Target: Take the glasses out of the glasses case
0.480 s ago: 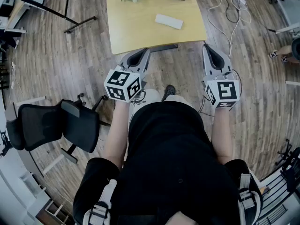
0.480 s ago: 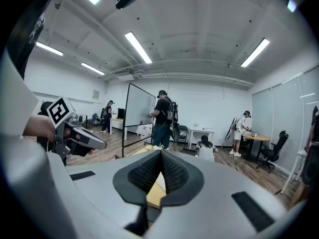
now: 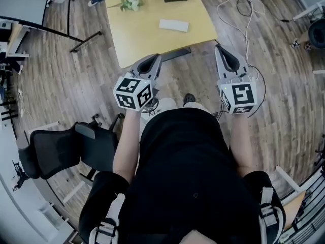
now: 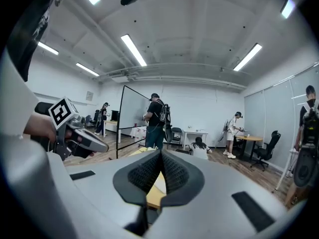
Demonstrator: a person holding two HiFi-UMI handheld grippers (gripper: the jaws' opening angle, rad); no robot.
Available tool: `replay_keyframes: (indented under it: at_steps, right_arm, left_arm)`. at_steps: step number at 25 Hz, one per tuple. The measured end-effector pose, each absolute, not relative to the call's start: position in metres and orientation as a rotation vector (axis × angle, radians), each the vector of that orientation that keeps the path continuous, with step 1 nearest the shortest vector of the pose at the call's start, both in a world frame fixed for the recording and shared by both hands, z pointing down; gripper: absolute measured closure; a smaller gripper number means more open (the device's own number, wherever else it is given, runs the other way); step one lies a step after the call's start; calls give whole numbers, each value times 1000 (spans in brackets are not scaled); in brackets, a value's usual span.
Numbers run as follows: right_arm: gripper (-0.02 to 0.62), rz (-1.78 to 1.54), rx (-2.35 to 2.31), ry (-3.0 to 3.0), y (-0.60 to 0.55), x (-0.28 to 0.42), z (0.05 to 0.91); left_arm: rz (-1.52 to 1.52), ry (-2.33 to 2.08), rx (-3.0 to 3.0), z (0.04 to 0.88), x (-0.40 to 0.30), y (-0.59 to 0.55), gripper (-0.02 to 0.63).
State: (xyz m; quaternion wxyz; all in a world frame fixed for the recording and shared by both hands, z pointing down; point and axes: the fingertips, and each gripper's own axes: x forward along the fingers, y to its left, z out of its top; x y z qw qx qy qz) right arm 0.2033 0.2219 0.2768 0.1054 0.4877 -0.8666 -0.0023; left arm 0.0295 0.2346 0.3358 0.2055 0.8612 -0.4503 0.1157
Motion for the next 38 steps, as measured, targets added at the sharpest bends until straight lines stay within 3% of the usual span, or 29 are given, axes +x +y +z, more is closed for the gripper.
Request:
replay_keyframes:
  at_steps: [16,38]
  right_arm:
    - [577,81,1465,-2537,207,226,296]
    - [577,131,1505,-2413,71,137,318]
  left_arm:
    - [330,-1186,2443,338,72,205,584]
    - [313,-1082,2411,364,-21,63,584]
